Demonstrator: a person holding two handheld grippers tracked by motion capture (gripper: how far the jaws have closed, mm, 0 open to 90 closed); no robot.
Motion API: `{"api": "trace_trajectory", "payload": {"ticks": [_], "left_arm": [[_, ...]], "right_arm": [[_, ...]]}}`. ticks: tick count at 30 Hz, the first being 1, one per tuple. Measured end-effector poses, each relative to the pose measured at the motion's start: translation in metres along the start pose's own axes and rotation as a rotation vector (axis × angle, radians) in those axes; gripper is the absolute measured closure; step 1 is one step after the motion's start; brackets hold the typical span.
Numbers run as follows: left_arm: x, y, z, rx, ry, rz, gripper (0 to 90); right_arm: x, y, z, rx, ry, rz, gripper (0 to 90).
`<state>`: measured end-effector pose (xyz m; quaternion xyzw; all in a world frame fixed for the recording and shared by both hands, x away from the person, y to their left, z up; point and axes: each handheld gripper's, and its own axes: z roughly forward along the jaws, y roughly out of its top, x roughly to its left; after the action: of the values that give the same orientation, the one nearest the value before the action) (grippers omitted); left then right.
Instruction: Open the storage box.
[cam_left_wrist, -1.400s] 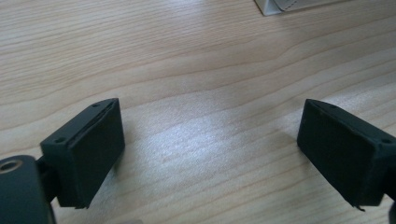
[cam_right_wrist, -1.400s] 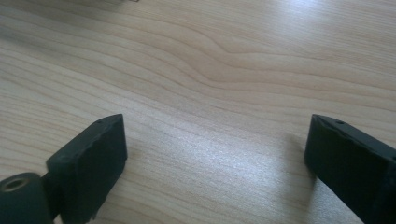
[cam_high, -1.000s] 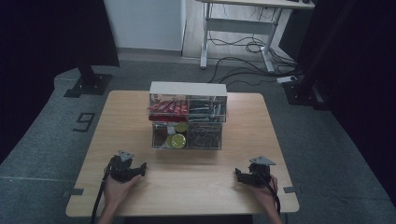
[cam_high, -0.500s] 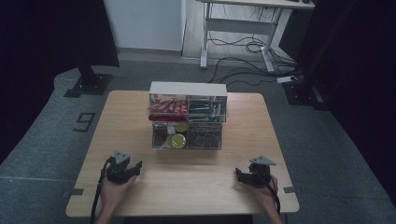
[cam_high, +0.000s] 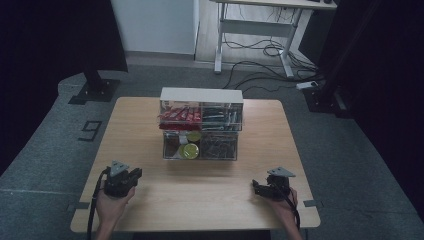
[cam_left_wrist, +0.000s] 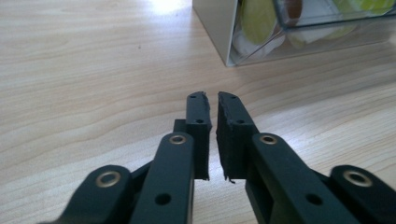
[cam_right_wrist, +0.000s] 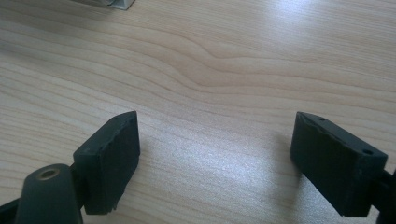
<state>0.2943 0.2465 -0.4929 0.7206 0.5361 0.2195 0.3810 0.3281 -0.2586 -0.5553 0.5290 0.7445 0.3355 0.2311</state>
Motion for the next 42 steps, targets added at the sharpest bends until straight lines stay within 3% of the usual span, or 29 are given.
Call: {"api": "trace_trajectory", "payload": {"ticks": [6, 18, 34, 42], "left_arm": [[-0.002, 0.003, -0.007, -0.013, -0.025, 0.004, 90.0], [-0.006, 0.014, -0.029, -0.074, -0.083, -0.01, 90.0], [-0.018, 0.029, -0.033, -0.094, -0.144, 0.013, 90.0], [-0.026, 0.046, -0.035, -0.112, -0.176, 0.028, 90.0]], "right_arm": [[0.0, 0.0, 0.0, 0.0, 0.0, 0.001, 16.3], [0.0, 0.0, 0.0, -0.002, -0.005, 0.005, 17.6], [0.0, 0.0, 0.0, -0.004, -0.009, 0.008, 18.2], [-0.001, 0.0, 0.0, -0.004, -0.012, 0.01, 18.2]]}}
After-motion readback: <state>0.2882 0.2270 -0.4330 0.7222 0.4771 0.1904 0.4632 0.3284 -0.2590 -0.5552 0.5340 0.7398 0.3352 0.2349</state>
